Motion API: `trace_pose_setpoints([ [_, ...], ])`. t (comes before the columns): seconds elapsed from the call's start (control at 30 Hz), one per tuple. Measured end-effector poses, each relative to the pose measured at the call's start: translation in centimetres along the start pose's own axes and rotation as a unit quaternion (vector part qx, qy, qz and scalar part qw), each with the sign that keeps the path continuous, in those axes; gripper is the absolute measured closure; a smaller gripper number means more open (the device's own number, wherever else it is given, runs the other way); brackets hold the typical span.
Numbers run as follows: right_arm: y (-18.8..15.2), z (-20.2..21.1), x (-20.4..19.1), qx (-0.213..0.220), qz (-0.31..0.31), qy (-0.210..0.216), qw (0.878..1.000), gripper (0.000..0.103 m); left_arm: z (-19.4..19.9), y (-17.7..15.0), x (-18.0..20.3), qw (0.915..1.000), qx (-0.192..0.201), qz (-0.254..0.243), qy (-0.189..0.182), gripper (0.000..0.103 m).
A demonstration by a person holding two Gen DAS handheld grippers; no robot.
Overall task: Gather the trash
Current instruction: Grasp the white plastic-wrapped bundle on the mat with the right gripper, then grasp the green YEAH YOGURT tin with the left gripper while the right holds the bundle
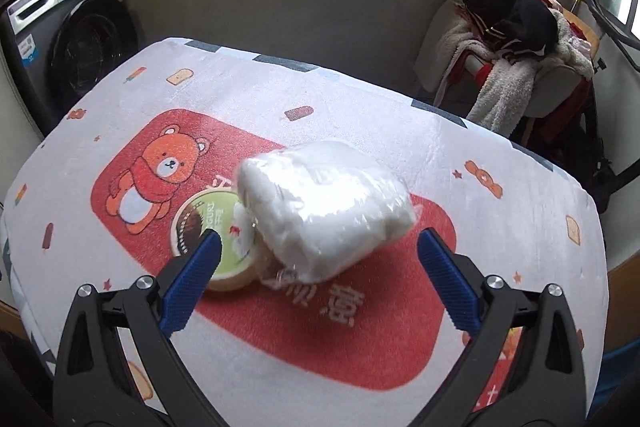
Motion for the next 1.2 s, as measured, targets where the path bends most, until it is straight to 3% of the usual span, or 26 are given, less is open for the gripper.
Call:
trace_pose_setpoints([
  [0.1,0.5,-3.0,-0.1,-0.034,-0.002,-0.001,0.999,0.006,-0.9,0.4,0.4,0.9999,-0.006,-0.008,-0.004,0.007],
  [0.17,0.5,-3.7,-0.1,-0.032,0.002,-0.007,0.999,0.008,-1.4,0.7,0.8,0.9998,-0.009,-0.016,-0.007,0.007],
  [0.33,-0.1,-2.5,0.8,-0.008,-0.009,0.023,1.0,0.042,-3.1,2.0,2.0,0.9989,-0.014,-0.037,-0.024,0.007],
  [0.4,-0.4,-1.6,1.5,-0.003,-0.017,0.028,0.999,0.048,-4.3,2.9,2.9,0.998,-0.018,-0.049,-0.035,0.007],
  [0.73,-3.5,3.7,6.4,0.022,-0.077,0.016,0.997,0.05,-11.6,8.3,9.1,0.9871,-0.033,-0.132,-0.085,0.007],
  [0.87,-4.9,5.0,7.4,0.025,-0.092,0.013,0.995,0.05,-15.3,10.3,11.0,0.9831,-0.047,-0.158,-0.079,0.007],
  [1.0,-6.0,6.1,8.3,0.028,-0.115,0.015,0.993,0.05,-18.7,12.1,12.0,0.9835,-0.064,-0.154,-0.07,0.007],
  [1.2,-6.9,6.9,9.2,0.03,-0.13,0.011,0.991,0.05,-22.0,12.6,13.6,0.9801,-0.087,-0.173,-0.045,0.007],
])
Point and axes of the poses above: each gripper's, at about its wrist camera, not at the fingertips, and z roughly against the way its jaws point, x to its right, y to its top, the point moved 2 cm from there along -z, roughly the way its jaws point, and after that the axes turned 3 degrees about x, right-handed, at the moved point
